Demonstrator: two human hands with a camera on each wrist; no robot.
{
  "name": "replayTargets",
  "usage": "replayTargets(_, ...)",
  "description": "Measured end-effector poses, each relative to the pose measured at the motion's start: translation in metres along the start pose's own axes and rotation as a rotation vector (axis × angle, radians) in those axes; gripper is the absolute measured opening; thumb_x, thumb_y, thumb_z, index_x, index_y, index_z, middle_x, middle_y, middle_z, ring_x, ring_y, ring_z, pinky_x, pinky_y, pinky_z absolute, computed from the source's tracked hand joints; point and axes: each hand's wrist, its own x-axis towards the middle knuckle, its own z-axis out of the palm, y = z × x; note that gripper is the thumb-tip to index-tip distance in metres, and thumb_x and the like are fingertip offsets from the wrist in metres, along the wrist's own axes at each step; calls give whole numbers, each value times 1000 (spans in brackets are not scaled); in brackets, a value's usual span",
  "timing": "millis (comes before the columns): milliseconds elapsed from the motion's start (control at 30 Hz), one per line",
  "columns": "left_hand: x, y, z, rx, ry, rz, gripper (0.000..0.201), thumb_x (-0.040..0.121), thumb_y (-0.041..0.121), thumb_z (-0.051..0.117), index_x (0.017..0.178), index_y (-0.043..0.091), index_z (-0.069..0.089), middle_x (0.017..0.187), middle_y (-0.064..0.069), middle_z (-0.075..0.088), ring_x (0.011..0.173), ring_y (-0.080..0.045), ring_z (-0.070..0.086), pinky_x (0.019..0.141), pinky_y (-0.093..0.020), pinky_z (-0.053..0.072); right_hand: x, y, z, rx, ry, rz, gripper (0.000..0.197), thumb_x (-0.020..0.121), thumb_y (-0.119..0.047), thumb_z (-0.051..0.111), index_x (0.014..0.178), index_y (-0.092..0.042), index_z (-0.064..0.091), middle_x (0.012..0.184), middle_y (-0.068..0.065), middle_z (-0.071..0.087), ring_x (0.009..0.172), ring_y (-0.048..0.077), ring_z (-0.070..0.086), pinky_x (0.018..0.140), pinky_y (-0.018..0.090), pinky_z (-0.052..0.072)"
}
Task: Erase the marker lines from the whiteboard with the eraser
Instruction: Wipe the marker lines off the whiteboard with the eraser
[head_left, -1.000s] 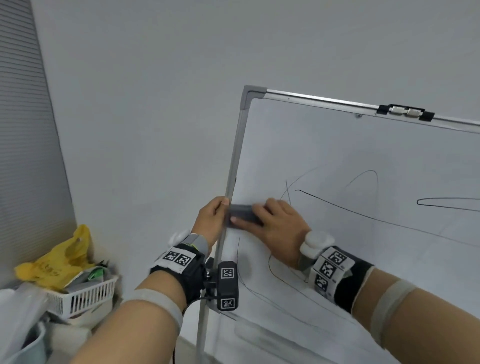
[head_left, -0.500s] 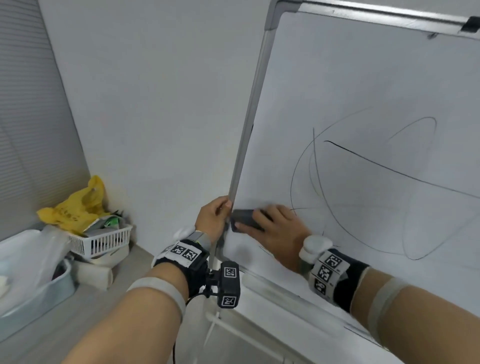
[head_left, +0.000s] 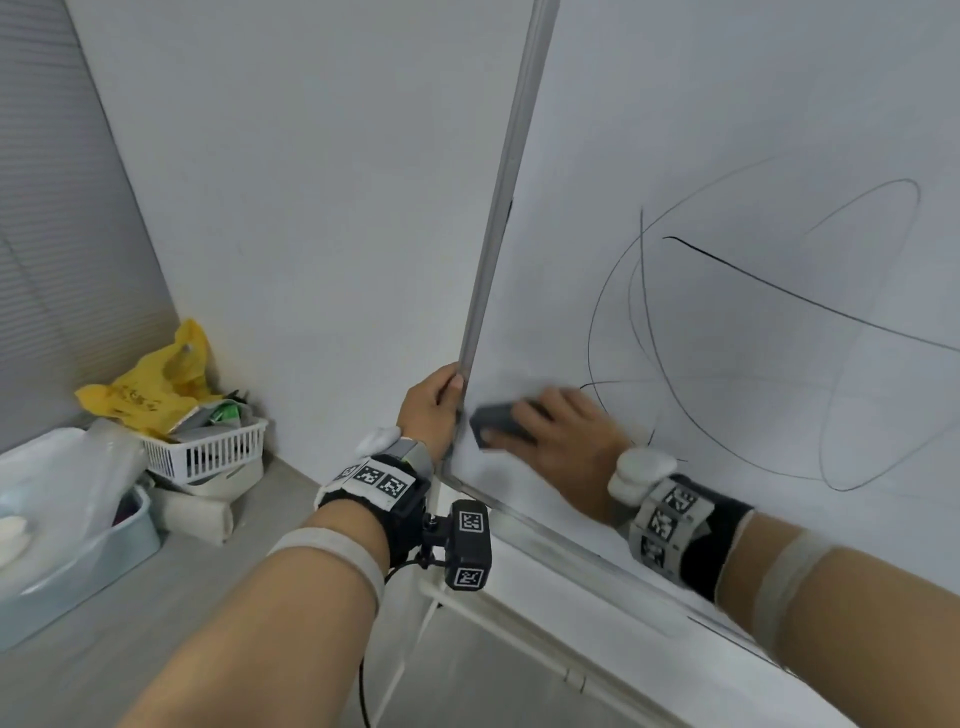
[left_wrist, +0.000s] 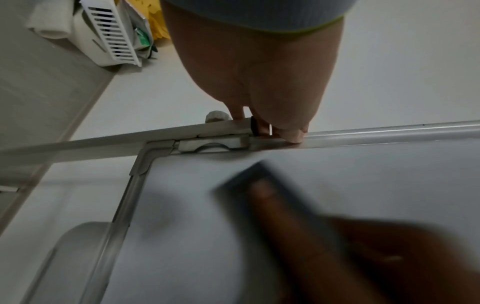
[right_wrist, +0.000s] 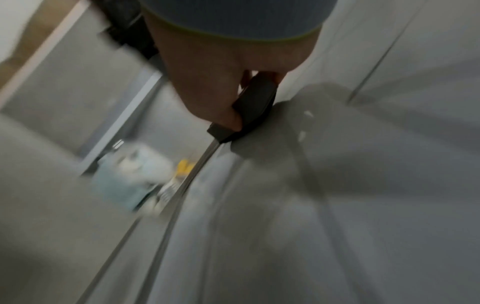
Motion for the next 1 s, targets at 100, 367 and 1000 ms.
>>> replayTargets(100, 0, 2, 5, -67, -11, -106, 27, 106, 19, 38, 102, 14, 64, 87, 6, 62, 79, -11, 54, 72, -12, 42, 30, 24, -23, -20, 62, 266, 72, 92, -10, 7, 145, -29, 51, 115, 7, 54, 99, 32, 47, 90, 44, 37)
replayTargets(367, -3, 27, 0, -110, -42, -339, 56, 106, 50, 25, 151, 19, 41, 157, 2, 40, 147, -18, 34, 115, -24, 19, -56, -22, 17, -59, -210, -179, 50, 84, -18, 43, 129, -33, 58, 114, 0, 59, 98, 30, 55, 89, 39, 50)
replayTargets(1000, -8, 108, 7, -91, -4, -425, 75, 101, 61, 11, 147, 11, 44, 149, -13, 49, 136, -30, 46, 118, -43, 31, -104, 46, -42, -2, -65, -62, 62, 74, -16, 72, 130, -39, 61, 117, 2, 59, 100, 29, 49, 90, 41, 46)
